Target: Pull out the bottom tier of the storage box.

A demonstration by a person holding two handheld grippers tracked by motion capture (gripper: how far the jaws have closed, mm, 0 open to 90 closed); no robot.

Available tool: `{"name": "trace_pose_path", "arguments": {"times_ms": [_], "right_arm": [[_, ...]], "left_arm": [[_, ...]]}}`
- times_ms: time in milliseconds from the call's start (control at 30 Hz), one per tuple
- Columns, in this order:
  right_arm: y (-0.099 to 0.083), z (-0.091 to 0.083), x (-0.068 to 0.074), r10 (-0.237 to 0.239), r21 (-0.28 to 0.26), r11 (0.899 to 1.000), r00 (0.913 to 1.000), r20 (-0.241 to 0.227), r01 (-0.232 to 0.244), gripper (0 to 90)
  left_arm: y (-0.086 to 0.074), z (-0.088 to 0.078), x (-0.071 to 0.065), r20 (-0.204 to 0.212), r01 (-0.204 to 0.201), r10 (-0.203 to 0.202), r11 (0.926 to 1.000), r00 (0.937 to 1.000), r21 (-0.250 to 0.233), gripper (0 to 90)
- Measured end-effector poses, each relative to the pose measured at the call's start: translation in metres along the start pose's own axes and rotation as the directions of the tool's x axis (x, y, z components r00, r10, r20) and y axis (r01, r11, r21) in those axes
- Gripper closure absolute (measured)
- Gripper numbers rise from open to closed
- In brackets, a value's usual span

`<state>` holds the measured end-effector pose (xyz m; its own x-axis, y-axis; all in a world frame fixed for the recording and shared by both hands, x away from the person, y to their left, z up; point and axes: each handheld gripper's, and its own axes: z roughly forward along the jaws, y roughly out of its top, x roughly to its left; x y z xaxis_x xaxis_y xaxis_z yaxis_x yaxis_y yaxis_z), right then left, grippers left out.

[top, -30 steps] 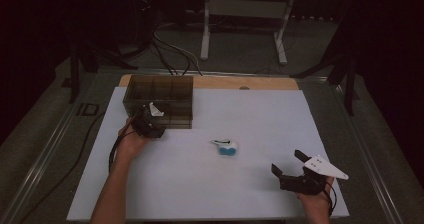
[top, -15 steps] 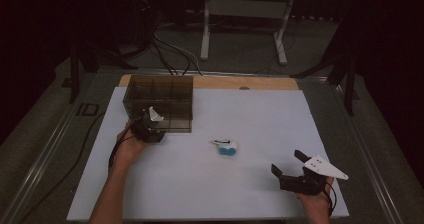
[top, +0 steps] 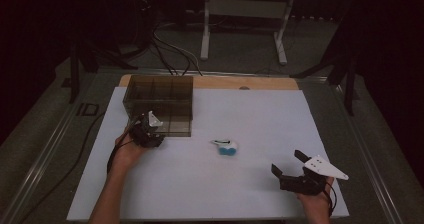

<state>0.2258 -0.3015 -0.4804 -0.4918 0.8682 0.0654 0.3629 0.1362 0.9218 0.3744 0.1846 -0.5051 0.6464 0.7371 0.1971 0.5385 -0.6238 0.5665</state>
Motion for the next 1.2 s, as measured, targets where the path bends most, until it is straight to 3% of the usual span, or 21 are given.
{"name": "trace_pose_path", "arguments": {"times_ms": [267, 400, 500, 600, 700, 833, 967, 1067, 1200], "right_arm": [[0.0, 0.0, 0.001, -0.003, -0.002, 1.0, 1.0, 0.0, 0.003, 1.3], [0.0, 0.0, -0.001, 0.008, -0.002, 1.0, 1.0, 0.002, -0.008, 1.3], [0.0, 0.0, -0.001, 0.013, -0.004, 1.0, 0.9999, 0.004, -0.013, 1.3], [0.0, 0.002, -0.001, 0.013, 0.001, 1.0, 0.9999, 0.001, -0.013, 1.3], [0.001, 0.003, 0.001, 0.001, -0.003, 1.0, 1.0, -0.006, -0.001, 1.3], [0.0, 0.003, 0.0, 0.002, 0.002, 1.0, 1.0, -0.003, -0.002, 1.3], [0.0, -0.001, -0.002, 0.011, -0.006, 1.0, 0.9999, 0.0, -0.011, 1.3], [-0.001, -0.001, -0.003, 0.016, -0.003, 1.0, 0.9999, -0.001, -0.016, 1.3], [0.0, -0.001, -0.003, 0.015, -0.007, 1.0, 0.9999, -0.002, -0.015, 1.3]], "left_arm": [[-0.003, -0.001, 0.0, 0.013, 0.029, -0.029, 0.9993, 0.9995, -0.023, 49.9], [-0.005, -0.003, 0.002, 0.047, 0.065, -0.062, 0.996, 0.997, -0.062, 45.2], [-0.004, -0.005, 0.001, 0.048, 0.097, -0.094, 0.9921, 0.9944, -0.078, 38.1], [-0.002, -0.01, 0.0, 0.062, 0.11, -0.104, 0.9878, 0.9927, -0.11, 37.7], [0.001, -0.013, -0.001, 0.082, 0.136, -0.125, 0.9793, 0.9888, -0.15, 34.0], [0.003, -0.019, -0.002, 0.089, 0.194, -0.179, 0.9588, 0.9797, -0.207, 26.8], [0.006, -0.023, -0.003, 0.07, 0.21, -0.199, 0.952, 0.9775, -0.223, 17.3], [0.005, -0.026, -0.002, 0.07, 0.237, -0.227, 0.9442, 0.9714, -0.229, 5.8], [0.007, -0.028, -0.003, 0.057, 0.243, -0.236, 0.9425, 0.9701, -0.23, 1.0]]}}
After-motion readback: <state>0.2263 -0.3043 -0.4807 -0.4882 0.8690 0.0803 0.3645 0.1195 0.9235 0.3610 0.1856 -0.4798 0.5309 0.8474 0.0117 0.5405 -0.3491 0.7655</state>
